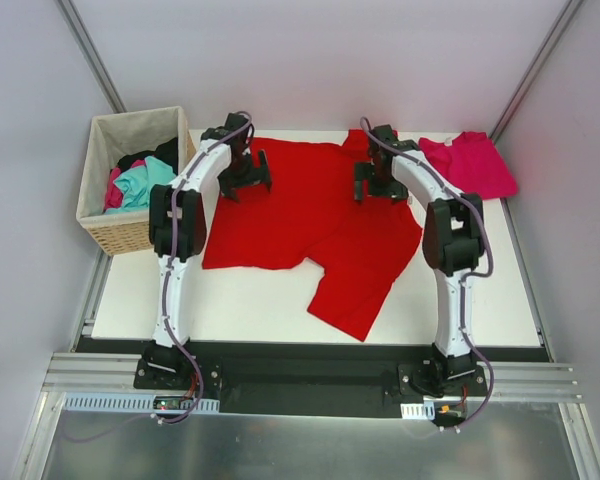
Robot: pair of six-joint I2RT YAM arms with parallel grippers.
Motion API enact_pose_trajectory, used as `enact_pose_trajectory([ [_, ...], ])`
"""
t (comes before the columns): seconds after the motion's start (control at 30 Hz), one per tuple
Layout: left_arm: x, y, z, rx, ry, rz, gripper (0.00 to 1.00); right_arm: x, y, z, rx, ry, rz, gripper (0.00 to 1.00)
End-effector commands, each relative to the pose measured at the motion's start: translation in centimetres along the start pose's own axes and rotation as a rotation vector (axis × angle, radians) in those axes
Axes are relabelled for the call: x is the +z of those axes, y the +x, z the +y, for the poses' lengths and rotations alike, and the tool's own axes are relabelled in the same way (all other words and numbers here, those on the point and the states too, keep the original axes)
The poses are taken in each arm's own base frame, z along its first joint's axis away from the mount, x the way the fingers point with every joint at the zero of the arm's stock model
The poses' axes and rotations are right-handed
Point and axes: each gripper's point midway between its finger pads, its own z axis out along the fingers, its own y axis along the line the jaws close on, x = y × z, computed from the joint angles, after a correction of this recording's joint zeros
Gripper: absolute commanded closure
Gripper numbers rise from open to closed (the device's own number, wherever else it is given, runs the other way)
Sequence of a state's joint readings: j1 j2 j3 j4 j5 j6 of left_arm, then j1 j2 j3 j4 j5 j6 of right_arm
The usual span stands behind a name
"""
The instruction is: Fold and stack the t-shirts
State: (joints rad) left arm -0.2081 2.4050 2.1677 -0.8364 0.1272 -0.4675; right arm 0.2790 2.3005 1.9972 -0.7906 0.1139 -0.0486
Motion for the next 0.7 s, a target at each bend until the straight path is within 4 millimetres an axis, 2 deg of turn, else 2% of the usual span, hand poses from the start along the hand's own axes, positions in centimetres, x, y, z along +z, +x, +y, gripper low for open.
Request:
enact_pose_trajectory([
  [0.0,-11.2,1.2,-3.6,0.124,0.066,-0.153,0.01,-13.3,-1.3,3.5,-0.073,-0.081,-0.276,0.04],
  [0.03,-14.2,1.7,-3.9,0.137,0.085,-0.197,0.01,-13.1,1.7,4.3,-0.097,-0.098,-0.239,0.04],
  [0.07,-15.1,2.4,-3.5,0.134,0.087,-0.203,0.01,-13.9,2.3,4.8,-0.095,-0.120,-0.269,0.04],
  [0.1,-14.4,4.5,-2.0,0.129,0.059,-0.160,0.01,-14.5,3.4,5.1,-0.077,-0.135,-0.274,0.04],
  [0.13,-17.1,5.1,-1.6,0.128,0.067,-0.216,0.01,-15.7,6.2,5.4,-0.107,-0.157,-0.273,0.04],
  [0.17,-17.6,5.8,-1.1,0.126,0.072,-0.235,0.01,-16.3,7.1,5.9,-0.097,-0.178,-0.291,0.04],
  [0.2,-16.3,8.4,0.6,0.122,0.047,-0.181,0.01,-16.8,8.6,6.1,-0.093,-0.191,-0.292,0.04],
  [0.23,-18.3,9.4,0.9,0.120,0.073,-0.223,0.01,-18.7,9.9,6.6,-0.107,-0.219,-0.332,0.04],
  [0.27,-18.4,10.3,1.4,0.116,0.079,-0.229,0.01,-17.5,12.8,6.1,-0.115,-0.205,-0.293,0.04],
  [0.3,-18.2,12.7,2.9,0.112,0.074,-0.208,0.01,-17.7,14.0,5.9,-0.117,-0.205,-0.297,0.04],
  [0.33,-17.9,13.9,3.6,0.106,0.072,-0.199,0.01,-17.9,15.3,5.9,-0.103,-0.196,-0.304,0.04],
  [0.37,-17.6,14.9,4.3,0.098,0.065,-0.192,0.01,-17.8,17.6,4.8,-0.100,-0.189,-0.311,0.04],
  [0.4,-17.1,16.5,5.4,0.094,0.063,-0.190,0.01,-17.8,18.5,4.5,-0.097,-0.186,-0.326,0.04],
  [0.47,-16.7,18.0,6.4,0.081,0.061,-0.186,0.01,-18.5,20.1,4.1,-0.055,-0.208,-0.376,0.02],
  [0.5,-16.5,18.9,7.0,0.074,0.072,-0.192,0.01,-17.1,22.1,3.3,-0.057,-0.196,-0.344,0.02],
  [0.57,-16.4,20.1,6.8,0.067,0.118,-0.181,0.01,-17.5,23.2,3.5,-0.033,-0.240,-0.376,0.02],
  [0.6,-16.2,21.0,7.2,0.060,0.139,-0.176,0.01,-16.4,24.7,3.1,-0.038,-0.235,-0.353,0.02],
  [0.67,-16.2,21.5,7.0,0.052,0.176,-0.188,0.01,-16.3,25.9,3.4,-0.020,-0.269,-0.350,0.02],
])
